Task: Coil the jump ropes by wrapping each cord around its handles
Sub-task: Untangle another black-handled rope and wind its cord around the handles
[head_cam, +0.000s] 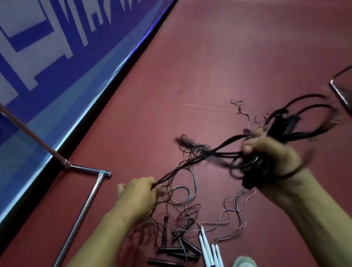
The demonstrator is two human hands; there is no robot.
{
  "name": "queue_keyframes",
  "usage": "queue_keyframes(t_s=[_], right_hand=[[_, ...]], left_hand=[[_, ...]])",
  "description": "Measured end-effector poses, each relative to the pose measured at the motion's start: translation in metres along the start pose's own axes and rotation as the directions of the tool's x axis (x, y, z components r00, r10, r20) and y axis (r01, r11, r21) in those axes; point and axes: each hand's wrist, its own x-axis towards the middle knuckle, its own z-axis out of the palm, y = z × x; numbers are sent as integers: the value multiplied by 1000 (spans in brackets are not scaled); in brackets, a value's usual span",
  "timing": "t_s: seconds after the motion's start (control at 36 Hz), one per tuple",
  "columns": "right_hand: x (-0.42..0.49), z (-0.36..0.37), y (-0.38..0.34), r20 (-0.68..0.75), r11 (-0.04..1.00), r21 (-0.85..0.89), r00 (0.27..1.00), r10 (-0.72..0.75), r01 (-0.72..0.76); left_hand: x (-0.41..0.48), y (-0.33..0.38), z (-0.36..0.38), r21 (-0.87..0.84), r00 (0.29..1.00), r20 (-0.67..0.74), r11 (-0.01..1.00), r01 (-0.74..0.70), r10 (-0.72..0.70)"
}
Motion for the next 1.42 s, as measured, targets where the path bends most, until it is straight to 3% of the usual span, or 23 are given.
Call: queue_keyframes(t_s=[0.06, 0.11, 0.17, 0.31, 0.39, 0.5, 0.58, 0.64, 0.69, 0.75, 0.81, 0.92, 1.0, 1.08, 1.14, 1.19, 1.25, 1.31, 1.36, 1.42], right_hand=[[3, 0, 18, -21, 960, -271, 997, 74, -76], [3, 2, 32, -30, 850, -509, 990, 136, -133], [2, 6, 43, -27, 776, -613, 986, 166, -148], [-7, 22, 54, 157, 840, -535, 966, 208, -94], [-7, 25, 55, 122, 850, -524, 981, 150, -65], [0, 19, 59, 11, 816, -573, 996, 94, -71], [3, 12, 55, -44, 806, -579, 992, 120, -123], [4, 8, 54, -58, 776, -606, 983, 177, -175], [4, 6, 54, -56, 745, -636, 976, 213, -199], [3, 8, 55, -48, 720, -665, 973, 224, -199], [4, 12, 56, -38, 713, -674, 973, 229, -194], [6, 22, 58, -9, 720, -663, 963, 268, -206], [9, 34, 62, -5, 673, -718, 968, 249, -177], [10, 51, 69, 3, 676, -713, 963, 269, -187], [8, 64, 74, 29, 693, -696, 957, 289, -188], [5, 75, 78, 68, 688, -707, 951, 301, -167], [0, 86, 82, 129, 685, -715, 936, 328, -142], [-5, 96, 87, 193, 666, -737, 909, 370, -115], [-10, 103, 90, 247, 644, -759, 873, 420, -96], [-14, 109, 92, 294, 642, -762, 838, 460, -85]], left_hand=[[1, 7, 0, -87, 999, -45, 996, -24, 20], [-1, 22, -8, -227, 993, -103, 971, -79, 57], [-6, 34, -17, -214, 983, -148, 967, -136, 106], [-28, 58, -23, 18, 961, -118, 968, -251, 251], [-40, 69, -26, 35, 955, -45, 956, -292, 294], [-40, 63, -31, -54, 963, 44, 963, -262, 265], [-30, 49, -41, -295, 991, 50, 950, -102, 122], [-21, 30, -52, -530, 997, -17, 847, 52, -71], [-15, 5, -66, -762, 954, -60, 631, 146, -292], [-14, -21, -79, -906, 884, -38, 390, 166, -465], [-16, -47, -90, -966, 826, 2, 211, 147, -564], [-32, -82, -107, -993, 719, 22, 70, 97, -694], [-46, -96, -117, -999, 628, -23, -7, -46, -778], [-54, -111, -119, -986, 585, -146, 166, -20, -798], [-58, -122, -118, -922, 588, -259, 377, 85, -766], [-60, -121, -113, -718, 629, -412, 660, 221, -659], [-64, -111, -107, -416, 708, -498, 855, 311, -500], [-68, -100, -100, -67, 839, -415, 931, 358, -352], [-74, -93, -92, 228, 943, -162, 919, 323, -291], [-78, -89, -87, 220, 975, 47, 954, 203, -218]])
